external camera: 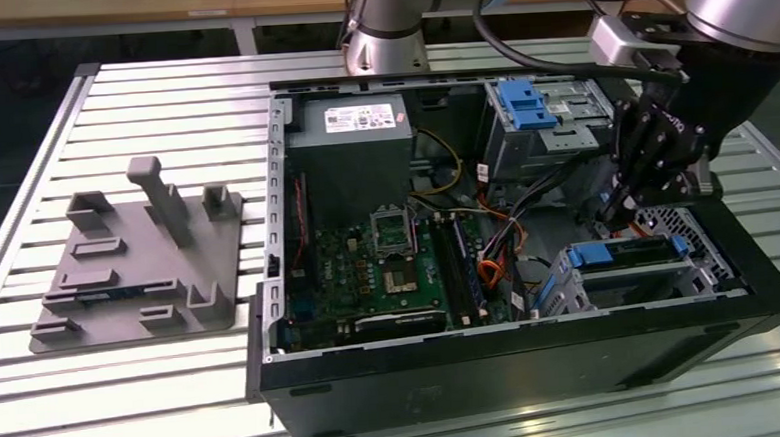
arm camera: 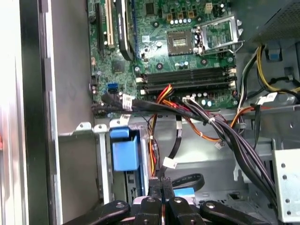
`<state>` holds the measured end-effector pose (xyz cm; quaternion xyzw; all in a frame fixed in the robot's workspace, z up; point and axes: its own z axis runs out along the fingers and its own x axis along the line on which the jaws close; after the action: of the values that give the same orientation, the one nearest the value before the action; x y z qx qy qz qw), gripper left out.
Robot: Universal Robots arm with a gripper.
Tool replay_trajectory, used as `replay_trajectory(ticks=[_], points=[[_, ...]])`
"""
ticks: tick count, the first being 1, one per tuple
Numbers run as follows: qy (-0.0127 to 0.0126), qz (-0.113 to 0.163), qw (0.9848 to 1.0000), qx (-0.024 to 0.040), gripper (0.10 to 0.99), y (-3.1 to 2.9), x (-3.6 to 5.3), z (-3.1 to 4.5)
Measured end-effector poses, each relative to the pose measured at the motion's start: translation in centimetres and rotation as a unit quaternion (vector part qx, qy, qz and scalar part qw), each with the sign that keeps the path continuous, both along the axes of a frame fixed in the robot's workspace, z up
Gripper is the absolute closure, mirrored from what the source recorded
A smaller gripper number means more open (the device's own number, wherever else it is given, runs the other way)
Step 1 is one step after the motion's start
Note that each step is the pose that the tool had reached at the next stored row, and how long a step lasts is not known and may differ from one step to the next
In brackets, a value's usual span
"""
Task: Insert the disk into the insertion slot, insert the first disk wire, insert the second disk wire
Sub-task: 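Insert the second disk wire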
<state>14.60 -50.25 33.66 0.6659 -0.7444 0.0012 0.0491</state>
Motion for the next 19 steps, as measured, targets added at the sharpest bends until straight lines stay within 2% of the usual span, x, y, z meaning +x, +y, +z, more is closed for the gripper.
replay_trajectory(ticks=[2, 12, 19], points=[[0.0000, 0.000, 1.0000, 0.0000, 0.941, 0.00, -0.38, 0.00], [0.0000, 0.000, 1.0000, -0.0003, 0.941, 0.00, -0.40, 0.00], [0.0000, 0.000, 1.0000, -0.0059, 0.941, -0.01, 0.02, 0.15]])
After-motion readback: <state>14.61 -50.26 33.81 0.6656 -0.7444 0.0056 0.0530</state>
